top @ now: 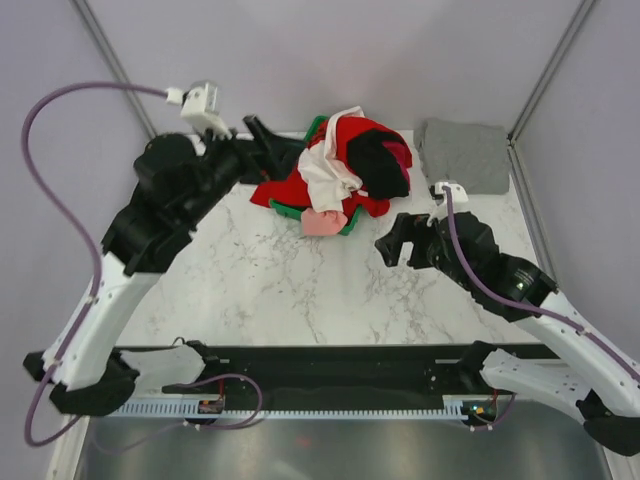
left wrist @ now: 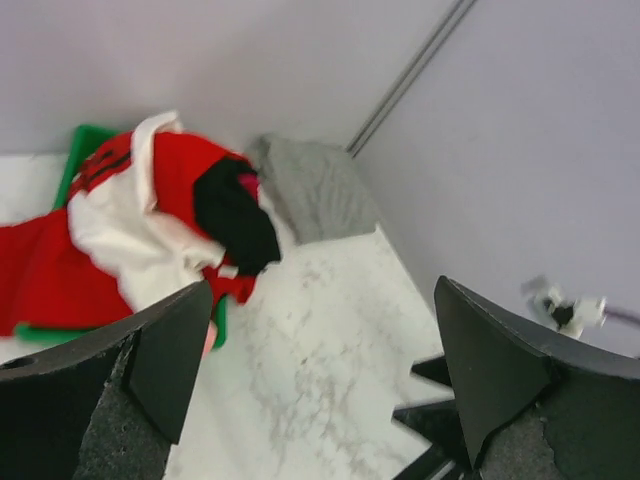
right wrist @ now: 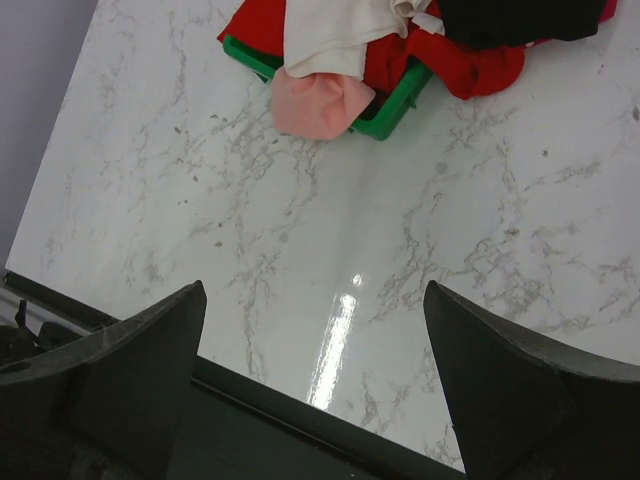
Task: Fold and stack the t-shirts
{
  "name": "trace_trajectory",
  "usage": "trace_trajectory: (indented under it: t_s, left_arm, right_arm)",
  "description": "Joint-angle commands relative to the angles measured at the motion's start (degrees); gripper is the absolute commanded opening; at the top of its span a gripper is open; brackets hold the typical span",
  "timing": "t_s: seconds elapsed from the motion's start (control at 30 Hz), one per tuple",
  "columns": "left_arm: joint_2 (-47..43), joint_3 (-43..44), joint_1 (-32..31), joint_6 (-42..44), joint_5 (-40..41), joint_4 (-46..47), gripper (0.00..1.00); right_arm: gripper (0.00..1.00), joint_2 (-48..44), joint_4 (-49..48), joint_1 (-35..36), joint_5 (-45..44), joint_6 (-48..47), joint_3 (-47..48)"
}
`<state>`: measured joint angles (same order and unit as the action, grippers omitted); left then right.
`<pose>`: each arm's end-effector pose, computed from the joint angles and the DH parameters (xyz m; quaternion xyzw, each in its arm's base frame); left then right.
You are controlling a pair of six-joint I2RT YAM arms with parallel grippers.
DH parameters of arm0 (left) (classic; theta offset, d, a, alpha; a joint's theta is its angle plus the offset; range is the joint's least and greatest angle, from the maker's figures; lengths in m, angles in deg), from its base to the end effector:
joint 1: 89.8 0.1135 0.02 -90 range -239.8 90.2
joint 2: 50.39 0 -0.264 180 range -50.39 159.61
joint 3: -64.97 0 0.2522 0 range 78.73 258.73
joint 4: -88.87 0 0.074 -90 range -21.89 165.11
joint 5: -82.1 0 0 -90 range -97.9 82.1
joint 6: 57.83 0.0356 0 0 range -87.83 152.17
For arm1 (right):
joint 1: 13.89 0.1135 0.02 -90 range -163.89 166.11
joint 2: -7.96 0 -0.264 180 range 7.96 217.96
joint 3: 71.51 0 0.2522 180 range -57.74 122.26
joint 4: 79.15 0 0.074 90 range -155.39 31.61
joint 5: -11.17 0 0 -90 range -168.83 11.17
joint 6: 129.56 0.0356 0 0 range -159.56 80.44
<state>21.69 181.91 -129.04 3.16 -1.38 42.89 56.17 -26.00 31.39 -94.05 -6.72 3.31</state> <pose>0.1783 -0.1404 0.5405 0.0239 0.7135 -0.3585 0.6014 0.1238 0.1117 0.3749 -0.0221 0.8456 0.2410 0.4757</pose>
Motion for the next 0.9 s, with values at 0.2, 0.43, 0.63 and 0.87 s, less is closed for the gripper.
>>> trace_trajectory:
  t_s: [0.2, 0.43, 0.63, 0.87]
  left_arm:
    - [-39.4, -38.4, 0.0, 0.0, 13.9, -9.1, 1.0]
    - [-51.3, -44.5, 0.0, -4.1, 16.3, -19.3, 1.0]
    - [-55.0, -47.1, 0.0, -3.6, 17.3, -23.9, 1.0]
    - [-61.2, -48.3, 0.0, -6.1, 18.2, -24.2, 1.0]
  right_arm:
    - [0.98, 13.4, -6.3, 0.3, -2.3, -4.2, 6.6]
    - [0.98, 37.3, -5.0, -3.1, -6.1, -6.7, 19.9]
    - [0.98, 57.7, -3.9, -11.2, 1.8, -4.9, 30.6]
    - [0.92, 75.8, 2.2, -12.0, 1.9, -6.2, 46.3]
